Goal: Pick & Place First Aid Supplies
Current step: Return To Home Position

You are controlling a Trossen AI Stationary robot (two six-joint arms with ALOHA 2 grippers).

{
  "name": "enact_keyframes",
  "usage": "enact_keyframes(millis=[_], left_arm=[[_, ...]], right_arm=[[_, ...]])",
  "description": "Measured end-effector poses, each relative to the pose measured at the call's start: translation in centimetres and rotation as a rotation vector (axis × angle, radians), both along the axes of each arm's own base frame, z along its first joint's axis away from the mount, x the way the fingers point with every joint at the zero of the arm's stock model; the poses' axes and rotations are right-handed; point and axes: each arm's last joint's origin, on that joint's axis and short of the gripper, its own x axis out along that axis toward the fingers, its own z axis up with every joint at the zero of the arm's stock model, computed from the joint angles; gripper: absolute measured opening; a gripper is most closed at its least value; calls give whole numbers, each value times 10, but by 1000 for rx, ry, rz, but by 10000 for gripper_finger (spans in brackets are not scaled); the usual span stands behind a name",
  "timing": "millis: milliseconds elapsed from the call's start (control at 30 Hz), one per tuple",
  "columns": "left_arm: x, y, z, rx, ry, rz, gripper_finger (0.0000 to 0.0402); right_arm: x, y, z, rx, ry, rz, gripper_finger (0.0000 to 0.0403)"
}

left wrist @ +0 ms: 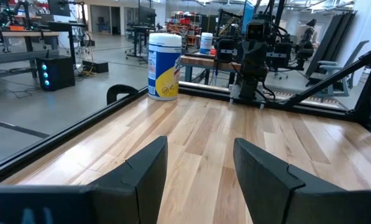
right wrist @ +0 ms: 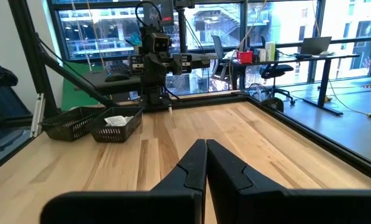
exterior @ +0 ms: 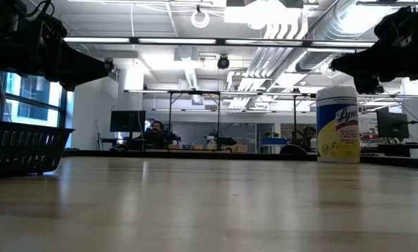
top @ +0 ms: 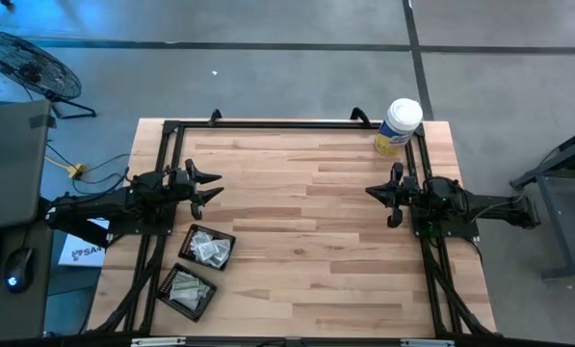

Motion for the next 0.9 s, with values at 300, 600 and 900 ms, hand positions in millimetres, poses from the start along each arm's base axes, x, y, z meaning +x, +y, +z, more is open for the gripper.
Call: enact_keyframes(millis=[300, 600, 900], left_arm=[[0, 0, 0, 0, 0, 0, 181], [0, 0, 0, 0, 0, 0, 181], [2, 0, -2, -2, 20, 1, 181]], right_arm=[[0, 0, 0, 0, 0, 0, 3], [0, 0, 0, 0, 0, 0, 7], [0, 0, 0, 0, 0, 0, 8]])
